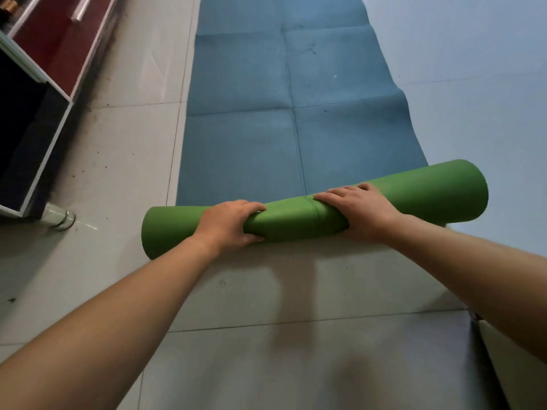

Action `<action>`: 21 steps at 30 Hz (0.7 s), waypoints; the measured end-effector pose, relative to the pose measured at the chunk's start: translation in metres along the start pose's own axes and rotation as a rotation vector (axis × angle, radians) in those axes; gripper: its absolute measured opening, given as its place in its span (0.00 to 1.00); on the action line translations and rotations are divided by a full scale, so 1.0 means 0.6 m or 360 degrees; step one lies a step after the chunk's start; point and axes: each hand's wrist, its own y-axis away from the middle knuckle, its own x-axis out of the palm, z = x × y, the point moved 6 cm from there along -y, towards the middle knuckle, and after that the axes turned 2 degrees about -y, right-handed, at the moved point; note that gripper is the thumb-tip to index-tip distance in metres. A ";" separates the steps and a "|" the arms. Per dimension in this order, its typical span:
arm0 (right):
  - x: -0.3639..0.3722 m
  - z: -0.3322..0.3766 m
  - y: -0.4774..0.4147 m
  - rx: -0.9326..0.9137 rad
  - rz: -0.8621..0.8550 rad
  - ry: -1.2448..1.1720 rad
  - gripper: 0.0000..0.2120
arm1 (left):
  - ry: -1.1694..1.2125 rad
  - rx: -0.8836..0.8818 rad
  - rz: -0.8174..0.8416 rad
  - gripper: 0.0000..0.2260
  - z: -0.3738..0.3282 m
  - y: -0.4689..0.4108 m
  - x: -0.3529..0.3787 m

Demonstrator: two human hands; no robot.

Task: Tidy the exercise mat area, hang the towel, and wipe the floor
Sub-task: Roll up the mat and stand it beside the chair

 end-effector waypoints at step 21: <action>-0.033 0.081 0.082 -0.0077 0.0361 -0.0148 0.37 | 0.0214 0.0049 0.0326 0.25 -0.010 0.130 -0.021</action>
